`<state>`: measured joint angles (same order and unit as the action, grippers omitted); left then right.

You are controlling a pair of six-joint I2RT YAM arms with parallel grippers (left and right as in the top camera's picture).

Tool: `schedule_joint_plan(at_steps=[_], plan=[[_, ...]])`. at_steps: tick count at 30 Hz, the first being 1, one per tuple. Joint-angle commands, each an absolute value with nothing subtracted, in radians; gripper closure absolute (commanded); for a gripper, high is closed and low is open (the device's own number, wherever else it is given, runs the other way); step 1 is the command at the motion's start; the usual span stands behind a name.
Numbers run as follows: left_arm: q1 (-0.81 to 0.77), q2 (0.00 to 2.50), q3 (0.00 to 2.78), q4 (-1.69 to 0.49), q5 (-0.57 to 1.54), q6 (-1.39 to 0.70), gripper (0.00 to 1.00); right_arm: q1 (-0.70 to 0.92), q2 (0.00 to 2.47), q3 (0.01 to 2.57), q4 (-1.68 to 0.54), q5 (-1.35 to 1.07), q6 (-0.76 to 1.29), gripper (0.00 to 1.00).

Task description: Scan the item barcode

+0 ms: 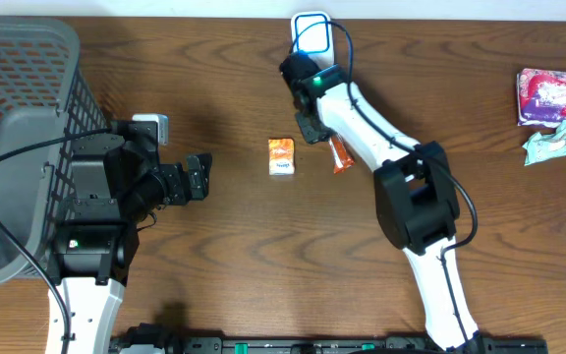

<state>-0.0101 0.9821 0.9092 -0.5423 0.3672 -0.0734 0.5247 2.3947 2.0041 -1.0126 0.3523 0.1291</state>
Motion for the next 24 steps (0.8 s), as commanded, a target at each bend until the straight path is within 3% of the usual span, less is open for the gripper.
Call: schedule_joint_plan(at_steps=[1,6,9,12,24], plan=[[-0.007,0.986,0.905,-0.541,0.373,-0.06,0.03,0.562,2.373,2.016,-1.014,0.511,0.152,0.99],[-0.007,0.986,0.905,-0.541,0.373,-0.06,0.03,0.597,2.374,2.015,-1.013,0.54,0.186,0.98],[-0.007,0.986,0.905,-0.541,0.373,-0.06,0.03,0.608,2.374,2.015,-1.013,0.524,0.187,0.78],[-0.007,0.986,0.905,-0.541,0.373,-0.06,0.03,0.614,2.374,2.015,-1.014,0.486,0.186,0.72],[-0.007,0.986,0.905,-0.541,0.373,-0.06,0.03,0.613,2.365,2.016,-1.014,0.466,0.186,0.73]])
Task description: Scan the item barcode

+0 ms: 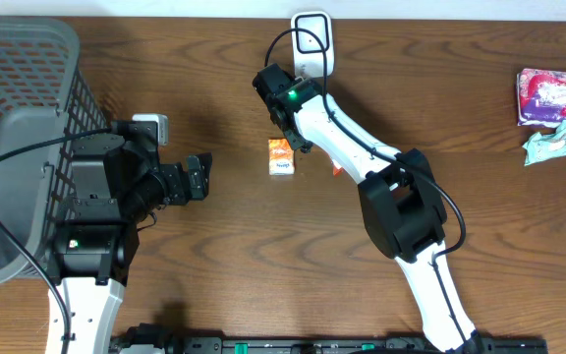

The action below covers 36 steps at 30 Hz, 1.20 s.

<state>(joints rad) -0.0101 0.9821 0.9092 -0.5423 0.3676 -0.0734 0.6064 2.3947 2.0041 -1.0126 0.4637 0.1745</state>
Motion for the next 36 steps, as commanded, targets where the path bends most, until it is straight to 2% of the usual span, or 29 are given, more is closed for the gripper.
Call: schedule_joint_plan(at_steps=[1,8,12,16,23,36], plan=[[-0.007,0.986,0.905,-0.541,0.373,-0.06,0.03,0.613,2.357,2.017,-1.015,0.469,0.186,0.73],[-0.007,0.986,0.905,-0.541,0.373,-0.06,0.03,0.609,2.286,2.018,-1.013,0.504,0.186,0.62],[-0.007,0.986,0.905,-0.541,0.373,-0.06,0.03,0.61,2.254,2.018,-1.015,0.511,0.186,0.6],[-0.007,0.986,0.905,-0.541,0.373,-0.06,0.03,0.619,2.25,2.017,-1.037,0.458,0.169,0.64],[-0.007,0.986,0.905,-0.541,0.373,-0.06,0.03,0.625,2.276,2.0,-1.069,0.326,0.115,0.83],[-0.007,0.986,0.905,-0.541,0.373,-0.06,0.03,0.616,2.361,1.993,-1.04,0.351,0.072,0.79]])
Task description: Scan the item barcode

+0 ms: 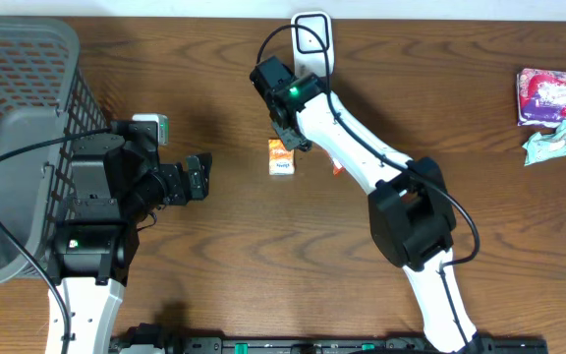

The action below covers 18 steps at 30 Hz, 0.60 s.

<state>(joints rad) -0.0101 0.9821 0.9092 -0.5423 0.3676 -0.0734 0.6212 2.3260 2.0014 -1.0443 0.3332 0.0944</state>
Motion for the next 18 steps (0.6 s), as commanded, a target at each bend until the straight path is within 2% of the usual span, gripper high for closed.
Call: schedule_joint_plan(at_steps=[1,7,18], plan=[[-0.007,0.986,0.905,-0.541,0.373,-0.06,0.03,0.611,2.368,1.993,-1.039,0.358,0.072,0.78],[-0.007,0.986,0.905,-0.541,0.373,-0.06,0.03,0.572,2.375,1.993,-1.039,0.376,0.073,0.78],[-0.007,0.986,0.905,-0.541,0.373,-0.06,0.03,0.5,2.375,1.993,-1.036,0.255,0.073,0.8]])
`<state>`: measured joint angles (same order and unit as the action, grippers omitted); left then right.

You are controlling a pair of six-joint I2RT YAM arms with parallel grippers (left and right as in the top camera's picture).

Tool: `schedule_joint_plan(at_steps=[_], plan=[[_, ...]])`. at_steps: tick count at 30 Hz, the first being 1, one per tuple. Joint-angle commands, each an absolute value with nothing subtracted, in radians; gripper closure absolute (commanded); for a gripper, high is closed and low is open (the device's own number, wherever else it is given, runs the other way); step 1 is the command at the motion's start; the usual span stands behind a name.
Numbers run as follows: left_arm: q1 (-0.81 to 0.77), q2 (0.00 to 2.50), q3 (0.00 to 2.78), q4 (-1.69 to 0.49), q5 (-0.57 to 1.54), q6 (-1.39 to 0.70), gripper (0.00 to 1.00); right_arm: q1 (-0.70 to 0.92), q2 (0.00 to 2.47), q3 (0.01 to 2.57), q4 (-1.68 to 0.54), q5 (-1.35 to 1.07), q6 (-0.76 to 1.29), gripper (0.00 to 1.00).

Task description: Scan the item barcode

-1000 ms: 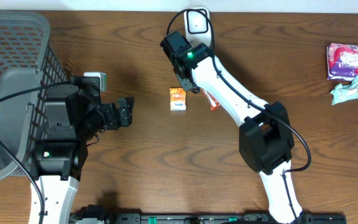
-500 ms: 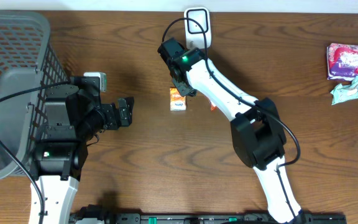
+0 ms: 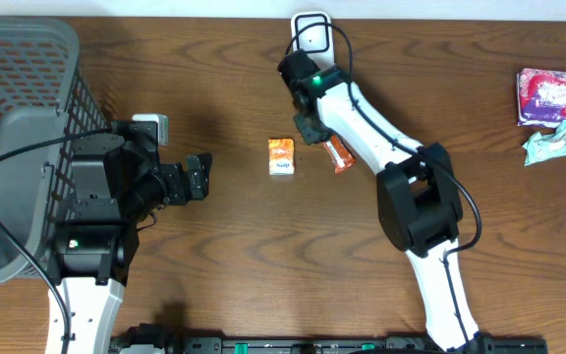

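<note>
A small orange-and-white box lies flat on the wooden table near the middle. Just right of it lies an orange packet. My right gripper points down between the two, slightly behind them, touching neither as far as I can see. Its jaws are hidden under the wrist, so open or shut does not show. A white scanner stands at the far edge behind the right wrist. My left gripper hovers open and empty to the left of the box, well apart from it.
A large grey mesh basket fills the left side beside the left arm. At the far right lie a pink-purple packet and a pale green wrapper. The right arm's base stands at the front centre-right.
My right gripper was over the far edge of the orange-and-white box. It now sits further right, between the box and the orange packet. The box stays in place. The left arm is unchanged.
My right gripper first stood between the box and the orange packet. At the following two moments it was further left, over the box's far edge. Now it is back near its first spot. The box and the left arm kept their places throughout.
</note>
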<state>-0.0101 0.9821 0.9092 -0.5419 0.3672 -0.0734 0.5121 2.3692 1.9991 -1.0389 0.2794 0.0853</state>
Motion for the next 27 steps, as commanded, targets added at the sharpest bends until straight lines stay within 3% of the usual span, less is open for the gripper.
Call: schedule_joint_plan(at_steps=[1,12,24,27], plan=[[-0.007,0.986,0.905,-0.541,0.373,-0.06,0.03,0.498,2.375,1.993,-1.036,0.254,0.073,0.8],[-0.007,0.986,0.905,-0.541,0.373,-0.06,0.03,0.499,2.361,2.017,-1.059,0.355,0.07,0.84],[-0.007,0.986,0.905,-0.541,0.373,-0.06,0.03,0.579,2.358,2.074,-1.101,0.472,0.043,0.74],[-0.007,0.986,0.905,-0.541,0.373,-0.06,0.03,0.611,2.358,2.073,-1.111,0.469,0.043,0.79]])
